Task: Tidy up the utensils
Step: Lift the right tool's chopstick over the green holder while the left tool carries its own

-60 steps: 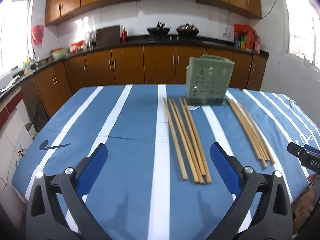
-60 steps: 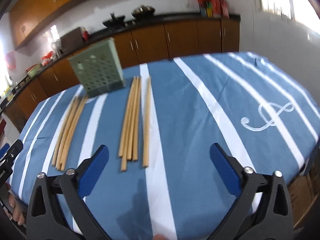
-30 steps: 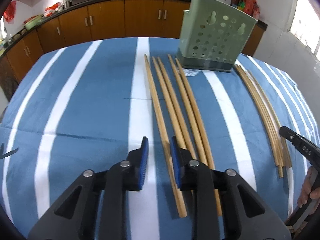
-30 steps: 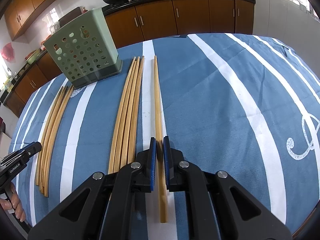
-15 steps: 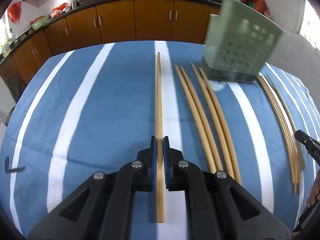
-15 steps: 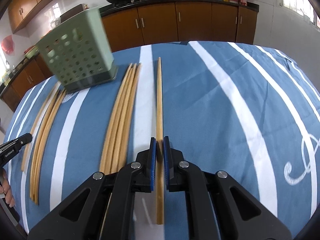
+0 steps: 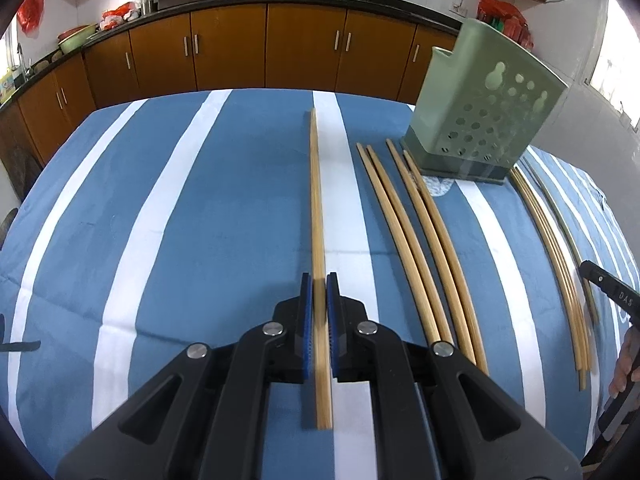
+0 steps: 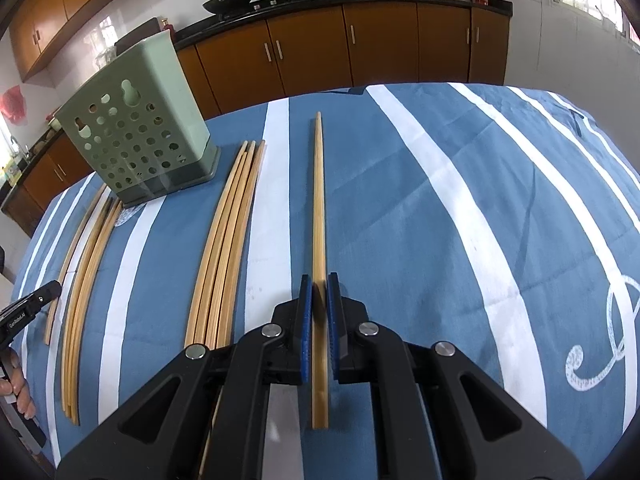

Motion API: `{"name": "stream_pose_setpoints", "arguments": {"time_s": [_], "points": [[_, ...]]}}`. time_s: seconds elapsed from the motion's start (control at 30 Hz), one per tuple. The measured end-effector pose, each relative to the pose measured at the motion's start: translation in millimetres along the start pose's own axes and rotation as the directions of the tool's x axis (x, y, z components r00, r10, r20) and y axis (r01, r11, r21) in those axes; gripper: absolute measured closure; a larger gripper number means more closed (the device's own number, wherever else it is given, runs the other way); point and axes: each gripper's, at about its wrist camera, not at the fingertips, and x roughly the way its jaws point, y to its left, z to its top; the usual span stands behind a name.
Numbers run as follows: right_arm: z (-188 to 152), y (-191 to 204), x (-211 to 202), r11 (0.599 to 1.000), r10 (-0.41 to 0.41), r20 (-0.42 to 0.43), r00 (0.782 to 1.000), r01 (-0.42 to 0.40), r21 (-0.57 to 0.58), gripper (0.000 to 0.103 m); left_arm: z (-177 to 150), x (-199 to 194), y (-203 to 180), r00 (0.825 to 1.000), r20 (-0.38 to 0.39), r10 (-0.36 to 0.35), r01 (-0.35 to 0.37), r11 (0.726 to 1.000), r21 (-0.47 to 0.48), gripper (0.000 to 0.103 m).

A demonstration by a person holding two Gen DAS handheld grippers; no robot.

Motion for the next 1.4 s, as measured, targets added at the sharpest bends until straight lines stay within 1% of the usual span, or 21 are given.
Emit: {"name": "stream_pose_setpoints", "arguments": {"time_s": [0.1,0.23,0.37,0.4,0.47,0.63,0.73,0.87,0.97,1.03,1.2,1.3,1.37,1.4], "points": [[-3.2,-0.2,-2.2,1.000,-0.004,0.006,1.000,0.004,-0.009,0.094,-4.4,-2.0,-1.3,1.000,0.006,0.006,-0.006,1.000,0.010,0.095],[-4.4,2.3,-2.4,0.999,-0.018,0.015,1.000,0.018,-0.026,0.095,-6.2,-1.7,-5.0,0.999,0.017,0.031,-0.032,0.999,0.033,0.095],[-3.8,2.8,-2.7,0.999,-0.021,0.014,1.000,0.021,-0.039,0.095,-6.5,-2.6,-3.8,1.000,0.013,0.025,-0.026,0.999,0.030,0.095],[-3.5,1.7,-6.4,0.999,-0.019,0.024,1.000,0.020,-0.036,0.095,-6.6,-3.7,-2.9,1.000,0.010,0.029,-0.029,0.999,0.028,0.095],[-2.3,0.7,-17.3,0.999,-0.012,0.060,0.998,0.014,-0.030,0.095,-4.6,-11.8,-0.3,0.999,0.028,0.029,-0.030,0.999,0.021,0.095],[10.6,-2.3,-50.8,1.000,0.006,0.164,0.986,-0.004,-0.017,0.095,9.7,-47.3,3.6,0.991,0.130,0.018,-0.018,1.000,0.001,0.095],[21.8,-3.5,-75.0,1.000,0.019,0.246,0.969,-0.018,-0.006,0.095,20.5,-72.8,4.7,0.979,0.204,0.009,-0.006,1.000,-0.018,0.095],[36.0,-4.0,-100.1,0.999,0.034,0.343,0.939,-0.037,0.002,0.095,38.6,-108.9,7.5,0.950,0.312,0.003,0.014,0.999,-0.052,0.095],[43.6,-0.9,-110.1,0.999,0.037,0.384,0.923,-0.039,-0.002,0.095,53.1,-127.3,10.0,0.930,0.367,0.015,0.010,0.998,-0.066,0.095],[50.7,0.8,-113.9,0.999,0.039,0.403,0.914,-0.039,-0.008,0.095,61.7,-133.2,10.6,0.925,0.380,0.023,0.004,0.998,-0.069,0.095],[65.6,4.9,-116.3,0.999,0.030,0.422,0.906,-0.023,-0.022,0.095,77.0,-137.4,8.9,0.917,0.397,0.041,-0.019,0.998,-0.059,0.095],[76.6,11.9,-125.6,0.999,0.027,0.449,0.893,-0.014,-0.033,0.095,86.1,-144.3,11.2,0.911,0.410,0.044,-0.021,0.998,-0.060,0.095],[90.2,16.8,-138.4,0.999,0.037,0.488,0.872,-0.021,-0.039,0.095,94.5,-153.2,10.6,0.903,0.428,0.038,-0.015,0.998,-0.059,0.095],[97.5,19.7,-147.2,0.999,0.048,0.512,0.857,-0.031,-0.042,0.095,100.8,-159.9,8.8,0.895,0.444,0.036,-0.012,0.998,-0.056,0.095]]}}
